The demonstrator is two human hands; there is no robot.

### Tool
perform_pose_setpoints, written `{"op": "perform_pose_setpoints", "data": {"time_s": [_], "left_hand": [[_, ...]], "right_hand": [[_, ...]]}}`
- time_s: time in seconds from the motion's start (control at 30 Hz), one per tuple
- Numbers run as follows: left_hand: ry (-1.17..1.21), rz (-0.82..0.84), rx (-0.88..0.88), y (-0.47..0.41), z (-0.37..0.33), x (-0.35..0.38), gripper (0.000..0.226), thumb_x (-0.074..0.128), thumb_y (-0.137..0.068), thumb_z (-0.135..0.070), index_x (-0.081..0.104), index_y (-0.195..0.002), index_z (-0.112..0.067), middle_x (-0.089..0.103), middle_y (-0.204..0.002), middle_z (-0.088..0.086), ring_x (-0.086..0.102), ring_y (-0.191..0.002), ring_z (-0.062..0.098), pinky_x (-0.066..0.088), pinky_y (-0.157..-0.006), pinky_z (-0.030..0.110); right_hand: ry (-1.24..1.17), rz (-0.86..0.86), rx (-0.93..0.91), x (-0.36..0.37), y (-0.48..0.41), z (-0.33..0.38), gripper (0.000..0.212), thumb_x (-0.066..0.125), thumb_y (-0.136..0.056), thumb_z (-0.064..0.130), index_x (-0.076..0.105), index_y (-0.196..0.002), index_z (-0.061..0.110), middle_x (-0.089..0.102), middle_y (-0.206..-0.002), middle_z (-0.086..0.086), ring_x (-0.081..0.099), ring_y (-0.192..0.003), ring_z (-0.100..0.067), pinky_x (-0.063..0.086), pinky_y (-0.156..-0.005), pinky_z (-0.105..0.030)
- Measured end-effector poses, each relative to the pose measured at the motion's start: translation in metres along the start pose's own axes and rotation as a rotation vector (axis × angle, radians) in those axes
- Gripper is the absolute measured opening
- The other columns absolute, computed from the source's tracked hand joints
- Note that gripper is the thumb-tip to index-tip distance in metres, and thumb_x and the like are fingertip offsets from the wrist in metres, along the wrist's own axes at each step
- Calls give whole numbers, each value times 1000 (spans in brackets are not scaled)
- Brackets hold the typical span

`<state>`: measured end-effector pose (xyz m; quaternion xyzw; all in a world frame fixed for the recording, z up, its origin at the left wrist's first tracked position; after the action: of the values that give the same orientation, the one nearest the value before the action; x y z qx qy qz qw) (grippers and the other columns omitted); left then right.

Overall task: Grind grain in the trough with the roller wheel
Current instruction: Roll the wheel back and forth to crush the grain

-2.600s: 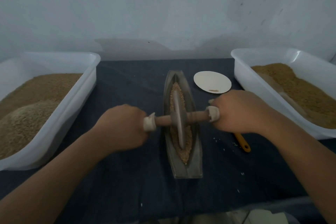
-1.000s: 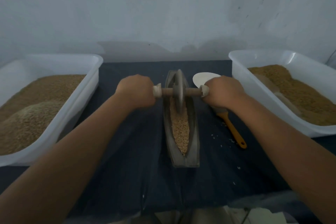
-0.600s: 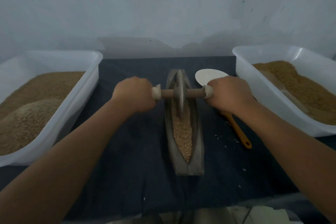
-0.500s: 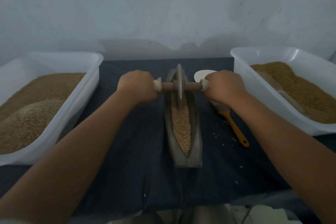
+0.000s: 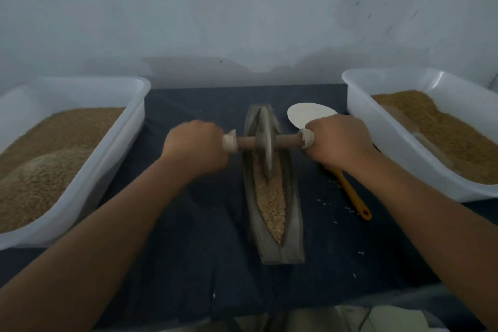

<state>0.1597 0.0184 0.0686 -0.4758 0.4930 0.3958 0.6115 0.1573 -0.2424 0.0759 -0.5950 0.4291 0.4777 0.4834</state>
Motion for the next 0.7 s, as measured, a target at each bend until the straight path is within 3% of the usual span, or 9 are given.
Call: {"op": "perform_pose_setpoints", "data": {"time_s": [0.1,0.23,0.4,0.47,0.57,0.63,0.7], "left_hand": [[-7,19,-23,-38,-2,-11,38,64,-85,-54,54,-68,-22,55,-70,-4,60,-68,26,49,-64,34],[-36,23,42,-6,-13,-16,26,63,-82,-44,55,-68,-24,56,-69,-6,54,-62,21,45,-60,31],[-29,-33,142,66,-8,-13,33,50,-77,-58,46,-61,-29,46,-55,-11,40,-48,8,23,-47,25],[0,16,114,57,-6,-5,33,48,-76,-59,49,-63,-29,50,-58,-11,45,-51,9,27,-48,26],[9,41,26,8,-3,-2,27,60,-80,-50,57,-67,-26,60,-68,-8,58,-62,18,45,-57,30],[-11,15,-30,-26,-2,-9,31,65,-82,-49,58,-67,-23,62,-71,-3,61,-65,23,49,-62,32],[-19,9,-29,-41,-6,-15,36,67,-83,-54,57,-68,-23,61,-72,-3,60,-67,24,48,-62,33]], "right_hand": [[-13,-33,99,8,-23,-9,31,55,-97,43,54,-73,23,46,-68,12,44,-63,-10,34,-62,-32],[-47,51,53,9,8,-9,27,56,-88,47,59,-68,29,59,-66,9,55,-62,-11,48,-57,-33],[-85,54,-112,-3,72,-5,32,39,-64,62,51,-54,34,50,-47,13,47,-45,0,28,-42,-24],[-49,53,-101,2,62,-5,33,42,-68,63,55,-58,34,53,-51,14,50,-48,-1,35,-44,-25],[-48,-33,-15,5,16,-5,27,55,-83,52,59,-66,31,59,-62,11,56,-60,-9,53,-58,-35],[-41,-43,69,6,-13,-11,27,55,-90,46,59,-69,28,60,-69,9,57,-65,-15,56,-66,-39],[-14,-15,95,7,-28,-12,29,54,-92,47,58,-69,28,60,-70,7,56,-66,-16,52,-65,-37]]}}
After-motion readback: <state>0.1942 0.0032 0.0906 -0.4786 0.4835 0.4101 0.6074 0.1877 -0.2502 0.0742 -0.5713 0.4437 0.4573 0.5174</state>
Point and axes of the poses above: each hand's wrist, its own y-axis away from the middle knuckle, its own x-axis out of the palm, z = x × y, the point moved 8 cm from there along -y, towards the middle knuckle
